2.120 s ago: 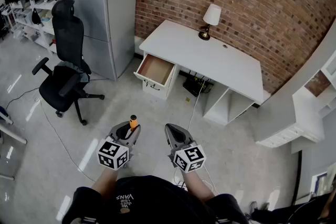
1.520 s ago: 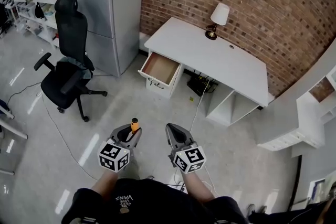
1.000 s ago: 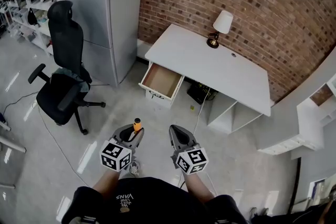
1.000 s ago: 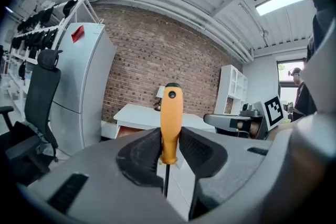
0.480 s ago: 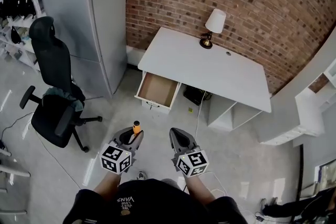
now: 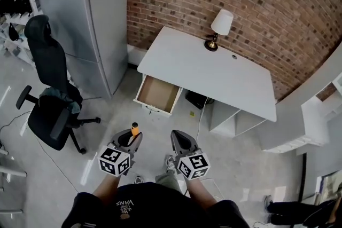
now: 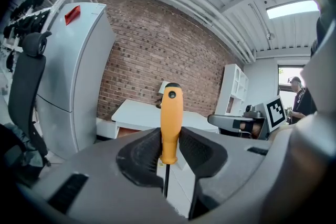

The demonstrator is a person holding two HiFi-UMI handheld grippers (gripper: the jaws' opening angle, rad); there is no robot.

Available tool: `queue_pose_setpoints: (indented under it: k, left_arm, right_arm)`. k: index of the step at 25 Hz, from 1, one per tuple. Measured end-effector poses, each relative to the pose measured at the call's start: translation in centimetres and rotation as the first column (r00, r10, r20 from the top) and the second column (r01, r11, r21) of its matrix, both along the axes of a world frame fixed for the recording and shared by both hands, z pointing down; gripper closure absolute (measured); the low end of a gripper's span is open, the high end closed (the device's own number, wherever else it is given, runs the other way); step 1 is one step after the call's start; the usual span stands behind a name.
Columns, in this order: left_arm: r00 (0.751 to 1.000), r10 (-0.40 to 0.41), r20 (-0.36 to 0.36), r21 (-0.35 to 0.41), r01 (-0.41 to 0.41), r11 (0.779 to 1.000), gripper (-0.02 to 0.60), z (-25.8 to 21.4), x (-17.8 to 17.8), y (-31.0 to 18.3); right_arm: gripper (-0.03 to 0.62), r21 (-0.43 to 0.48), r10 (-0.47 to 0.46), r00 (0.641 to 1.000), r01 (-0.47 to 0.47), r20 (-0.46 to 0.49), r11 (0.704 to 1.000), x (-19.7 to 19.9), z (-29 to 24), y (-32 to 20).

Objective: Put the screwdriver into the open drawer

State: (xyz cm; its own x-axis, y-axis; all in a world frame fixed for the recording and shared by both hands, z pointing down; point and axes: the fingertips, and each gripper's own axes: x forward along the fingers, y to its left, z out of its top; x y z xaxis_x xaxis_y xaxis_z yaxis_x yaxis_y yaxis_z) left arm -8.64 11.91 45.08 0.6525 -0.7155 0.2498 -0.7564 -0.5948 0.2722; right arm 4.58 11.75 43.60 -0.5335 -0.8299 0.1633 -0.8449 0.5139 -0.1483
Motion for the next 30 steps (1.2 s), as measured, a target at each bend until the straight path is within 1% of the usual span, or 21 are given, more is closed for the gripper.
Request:
queue_pose_setpoints:
  k: [3,8,14,17,24,26,30]
  left_arm:
    - [0.999,-0.044,-0.005,-0.007,0.044,0.999,0.474,0.1,1.2,-2.0]
    - [0.995,-0.104,-0.004,-0.016,0.104,0.994,0.474,-0.2,4.1,-6.1]
    - [0.984,-0.18,-0.011,-0.023,0.18,0.983,0.474,0.5,7.9,-11.5]
    - [0.973,-0.229,-0.016,-0.03,0.229,0.973,0.474,1.1,9.1,-13.7]
    - [0.935,-0.352,-0.038,-0.062,0.349,0.935,0.474,2.5,11.2,-17.1]
    - [0.928,-0.37,-0.036,-0.072,0.367,0.927,0.474,2.8,11.2,-17.9]
    - [0.924,-0.382,-0.029,-0.095,0.378,0.921,0.474,3.6,11.2,-19.4]
  right_arm:
    - [0.6,-0.003,-0.041,0.999,0.04,-0.008,0.999,1.2,0.2,-2.4]
    - [0.6,-0.015,-0.113,0.994,0.113,-0.011,0.993,3.6,0.2,-7.3]
    - [0.6,-0.025,-0.198,0.98,0.197,-0.014,0.98,7.0,1.0,-12.8]
    - [0.6,-0.031,-0.244,0.97,0.243,-0.017,0.97,8.2,1.5,-14.9]
    - [0.599,-0.047,-0.345,0.938,0.343,-0.028,0.938,10.7,2.3,-18.3]
    - [0.6,-0.052,-0.356,0.934,0.354,-0.027,0.934,10.9,2.4,-19.4]
    - [0.6,-0.066,-0.36,0.933,0.359,-0.014,0.931,11.0,2.8,-20.8]
